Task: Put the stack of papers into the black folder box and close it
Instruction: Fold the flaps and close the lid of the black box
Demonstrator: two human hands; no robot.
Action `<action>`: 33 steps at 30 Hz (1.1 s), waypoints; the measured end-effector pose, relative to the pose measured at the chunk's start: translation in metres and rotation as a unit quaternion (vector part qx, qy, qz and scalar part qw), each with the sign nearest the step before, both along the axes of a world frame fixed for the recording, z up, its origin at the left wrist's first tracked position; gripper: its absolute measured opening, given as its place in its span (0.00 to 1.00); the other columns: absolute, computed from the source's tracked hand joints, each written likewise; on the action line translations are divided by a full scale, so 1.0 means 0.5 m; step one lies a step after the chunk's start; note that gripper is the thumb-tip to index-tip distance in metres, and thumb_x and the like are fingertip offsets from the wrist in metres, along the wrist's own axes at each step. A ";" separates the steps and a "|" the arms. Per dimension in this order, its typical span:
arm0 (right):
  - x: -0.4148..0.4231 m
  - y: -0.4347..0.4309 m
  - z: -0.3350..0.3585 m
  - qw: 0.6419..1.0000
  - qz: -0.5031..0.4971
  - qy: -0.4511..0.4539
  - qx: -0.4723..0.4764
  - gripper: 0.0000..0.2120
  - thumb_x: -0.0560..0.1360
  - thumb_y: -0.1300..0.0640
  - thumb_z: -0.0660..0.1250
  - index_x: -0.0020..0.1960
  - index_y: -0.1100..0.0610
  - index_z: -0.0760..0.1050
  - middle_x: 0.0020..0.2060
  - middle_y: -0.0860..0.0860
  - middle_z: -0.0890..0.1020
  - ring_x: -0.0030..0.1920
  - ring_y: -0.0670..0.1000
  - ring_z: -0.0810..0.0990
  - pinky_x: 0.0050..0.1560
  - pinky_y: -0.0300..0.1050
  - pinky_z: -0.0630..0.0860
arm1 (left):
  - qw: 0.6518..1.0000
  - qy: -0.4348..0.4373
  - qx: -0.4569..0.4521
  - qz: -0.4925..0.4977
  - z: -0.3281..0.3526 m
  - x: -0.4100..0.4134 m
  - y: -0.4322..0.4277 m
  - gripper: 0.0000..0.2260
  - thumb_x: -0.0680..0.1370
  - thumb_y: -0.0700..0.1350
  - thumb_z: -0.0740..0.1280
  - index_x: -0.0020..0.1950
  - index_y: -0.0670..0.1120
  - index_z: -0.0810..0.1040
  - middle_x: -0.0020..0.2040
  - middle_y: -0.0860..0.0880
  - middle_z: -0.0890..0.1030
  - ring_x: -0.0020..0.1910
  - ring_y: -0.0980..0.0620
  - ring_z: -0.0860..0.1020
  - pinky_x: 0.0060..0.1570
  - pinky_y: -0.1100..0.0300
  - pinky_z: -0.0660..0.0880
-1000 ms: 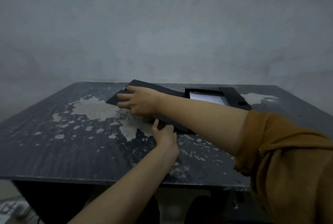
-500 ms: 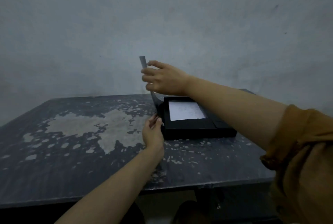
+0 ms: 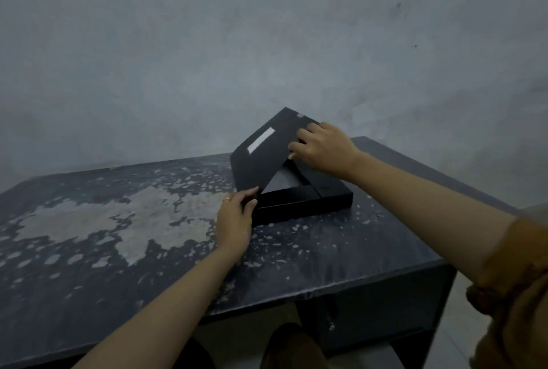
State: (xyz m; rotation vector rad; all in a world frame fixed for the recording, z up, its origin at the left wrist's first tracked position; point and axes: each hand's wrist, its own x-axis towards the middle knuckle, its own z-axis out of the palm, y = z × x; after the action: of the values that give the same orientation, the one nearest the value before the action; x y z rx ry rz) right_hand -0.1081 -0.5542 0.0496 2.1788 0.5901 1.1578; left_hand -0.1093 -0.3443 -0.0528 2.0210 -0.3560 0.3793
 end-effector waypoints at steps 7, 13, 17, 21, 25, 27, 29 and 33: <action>-0.023 -0.057 -0.101 0.995 -0.025 0.018 0.092 0.18 0.75 0.50 0.56 0.38 0.56 0.81 0.28 0.54 0.80 0.25 0.55 0.79 0.19 0.40 0.68 | 0.980 -0.102 0.168 -0.005 -0.012 0.015 -0.002 0.15 0.80 0.43 0.59 0.64 0.49 0.78 0.54 0.45 0.78 0.54 0.49 0.74 0.44 0.68 0.63; -0.027 -0.075 -0.178 0.989 -0.021 0.045 0.141 0.17 0.76 0.50 0.56 0.42 0.56 0.81 0.31 0.54 0.80 0.27 0.55 0.79 0.17 0.41 0.67 | 0.956 -0.147 0.255 -0.005 -0.011 0.029 -0.001 0.16 0.81 0.48 0.56 0.60 0.47 0.81 0.50 0.44 0.78 0.53 0.47 0.74 0.43 0.60 0.71; -0.027 -0.092 -0.202 0.986 -0.025 0.083 0.140 0.19 0.76 0.46 0.55 0.43 0.56 0.81 0.34 0.52 0.82 0.30 0.54 0.79 0.21 0.41 0.69 | 0.940 -0.142 0.310 0.010 0.012 0.042 -0.012 0.18 0.81 0.51 0.53 0.54 0.46 0.81 0.48 0.45 0.77 0.52 0.47 0.74 0.44 0.55 0.74; -0.016 -0.088 -0.178 0.952 -0.062 0.149 0.260 0.23 0.78 0.41 0.51 0.50 0.53 0.80 0.44 0.51 0.83 0.44 0.54 0.81 0.34 0.45 0.75 | 0.944 -0.100 0.314 -0.018 0.036 0.088 -0.042 0.17 0.80 0.52 0.54 0.54 0.44 0.78 0.52 0.44 0.76 0.53 0.46 0.75 0.49 0.54 0.73; 0.048 -0.078 -0.149 0.885 -0.157 0.230 0.373 0.22 0.80 0.43 0.52 0.60 0.55 0.77 0.58 0.53 0.79 0.60 0.55 0.75 0.54 0.52 0.75 | 0.942 -0.001 0.330 -0.056 0.050 0.143 -0.089 0.19 0.79 0.55 0.55 0.66 0.50 0.73 0.68 0.44 0.71 0.67 0.43 0.70 0.66 0.48 0.68; 0.083 -0.077 -0.144 0.851 -0.205 0.301 0.378 0.24 0.80 0.43 0.51 0.64 0.56 0.75 0.65 0.55 0.75 0.66 0.57 0.70 0.62 0.55 0.71 | 0.927 0.039 0.370 -0.059 0.052 0.163 -0.108 0.24 0.79 0.58 0.53 0.72 0.51 0.66 0.75 0.46 0.64 0.74 0.43 0.62 0.72 0.44 0.59; 0.111 -0.079 -0.147 0.831 -0.243 0.348 0.359 0.26 0.80 0.42 0.50 0.67 0.58 0.71 0.69 0.56 0.71 0.70 0.58 0.67 0.66 0.57 0.67 | 0.914 0.066 0.396 -0.060 0.051 0.177 -0.122 0.28 0.78 0.60 0.51 0.76 0.51 0.59 0.79 0.48 0.56 0.78 0.45 0.53 0.75 0.43 0.51; 0.136 -0.079 -0.157 0.806 -0.245 0.367 0.395 0.28 0.80 0.42 0.51 0.67 0.62 0.69 0.70 0.58 0.69 0.70 0.60 0.67 0.67 0.55 0.66 | 0.900 0.073 0.426 -0.058 0.042 0.188 -0.131 0.30 0.78 0.63 0.48 0.78 0.52 0.54 0.80 0.50 0.52 0.79 0.47 0.47 0.75 0.42 0.45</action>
State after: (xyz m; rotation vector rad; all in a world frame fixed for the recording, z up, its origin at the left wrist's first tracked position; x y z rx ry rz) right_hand -0.0400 -0.5939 -0.0287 3.2398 -0.2755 0.2128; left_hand -0.0155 -0.4097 -0.0321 2.8413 -0.6186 -0.0345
